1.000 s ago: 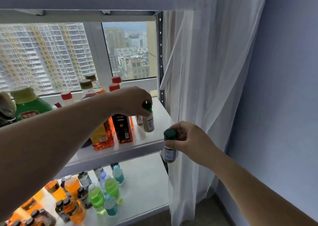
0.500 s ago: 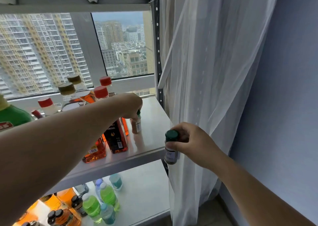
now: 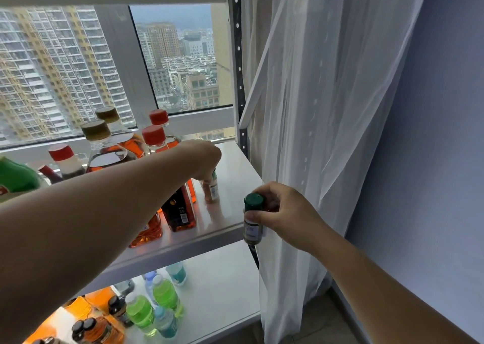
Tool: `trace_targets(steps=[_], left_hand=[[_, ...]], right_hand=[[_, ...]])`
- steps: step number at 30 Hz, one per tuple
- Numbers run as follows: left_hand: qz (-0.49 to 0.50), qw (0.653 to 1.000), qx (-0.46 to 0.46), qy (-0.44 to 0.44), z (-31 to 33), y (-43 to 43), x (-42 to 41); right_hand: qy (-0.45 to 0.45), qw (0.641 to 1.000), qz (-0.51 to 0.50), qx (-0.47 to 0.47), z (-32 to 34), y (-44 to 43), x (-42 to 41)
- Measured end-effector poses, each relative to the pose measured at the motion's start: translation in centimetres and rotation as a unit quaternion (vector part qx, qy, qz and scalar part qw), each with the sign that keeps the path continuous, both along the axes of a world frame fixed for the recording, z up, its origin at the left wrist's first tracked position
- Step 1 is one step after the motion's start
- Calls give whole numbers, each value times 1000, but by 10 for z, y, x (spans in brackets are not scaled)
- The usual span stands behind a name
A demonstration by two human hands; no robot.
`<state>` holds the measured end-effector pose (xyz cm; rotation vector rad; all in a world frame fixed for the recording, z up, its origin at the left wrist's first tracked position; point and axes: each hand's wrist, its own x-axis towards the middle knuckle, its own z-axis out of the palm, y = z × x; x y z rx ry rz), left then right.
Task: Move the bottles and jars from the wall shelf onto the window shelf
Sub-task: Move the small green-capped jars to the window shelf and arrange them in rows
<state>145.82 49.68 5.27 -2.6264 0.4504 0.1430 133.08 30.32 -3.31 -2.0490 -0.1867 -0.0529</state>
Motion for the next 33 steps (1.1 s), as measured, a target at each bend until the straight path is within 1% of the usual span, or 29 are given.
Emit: trace_targets(steps=[4, 6, 9, 14, 17, 21, 27, 33], left_hand=[[-38, 999, -14, -30, 10, 4, -10], [-66, 995, -32, -62, 16, 7, -16], [-111, 985, -62, -116, 30, 13, -28], [-184, 959, -51, -210, 51, 33, -50], [-174, 958, -90, -212, 58, 47, -58], [-161, 956, -118, -214, 62, 60, -65], [-144, 957, -128, -216, 61, 70, -65], [-160, 954, -148, -205, 58, 72, -69]], right_hand=[[-5, 1000, -10, 10, -2, 14, 12], [-12, 1000, -24, 10, -2, 23, 20], [-13, 999, -39, 33, -3, 41, 33], [-35, 999, -36, -6, -9, 72, 55], [-35, 999, -32, -12, -10, 85, 63], [-47, 998, -27, -32, -9, 94, 73], [-53, 997, -31, -41, -10, 91, 83], [-48, 997, -26, -61, -11, 87, 83]])
